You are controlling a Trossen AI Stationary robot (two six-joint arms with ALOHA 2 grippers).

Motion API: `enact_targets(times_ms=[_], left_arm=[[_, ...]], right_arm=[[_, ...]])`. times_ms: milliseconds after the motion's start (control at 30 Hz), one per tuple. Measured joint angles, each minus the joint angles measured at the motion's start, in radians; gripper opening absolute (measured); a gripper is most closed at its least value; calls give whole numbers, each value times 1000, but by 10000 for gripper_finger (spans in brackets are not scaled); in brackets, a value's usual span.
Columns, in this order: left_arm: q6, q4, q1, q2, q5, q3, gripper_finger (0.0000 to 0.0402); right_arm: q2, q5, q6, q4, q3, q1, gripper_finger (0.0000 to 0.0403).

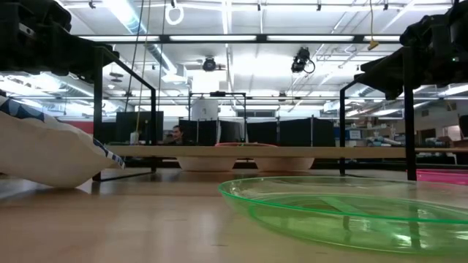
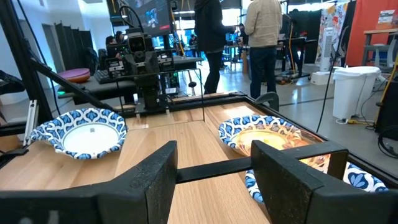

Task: Place and stack plates onto a shelf
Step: Put the orange bowl on the shelf

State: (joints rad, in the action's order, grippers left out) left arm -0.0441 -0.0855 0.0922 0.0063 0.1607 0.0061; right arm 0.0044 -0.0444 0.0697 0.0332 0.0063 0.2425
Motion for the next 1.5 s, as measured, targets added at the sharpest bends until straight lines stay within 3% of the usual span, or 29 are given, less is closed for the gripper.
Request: enact_targets(times_ms=[300,767,1000,1200,1500], left_arm=[[0,0,0,0,0,0,117],[0,0,0,0,0,0,117],[0,0,0,0,0,0,117],[0,0,0,0,0,0,117],[0,0,0,0,0,0,117]], right_arm=[[0,25,-2,48,0,0,242],[0,48,36,48,0,0,394],[0,45,153,75,0,0,387],[0,44,200,196,2,0,382],[14,120,201,199,127,0,382]])
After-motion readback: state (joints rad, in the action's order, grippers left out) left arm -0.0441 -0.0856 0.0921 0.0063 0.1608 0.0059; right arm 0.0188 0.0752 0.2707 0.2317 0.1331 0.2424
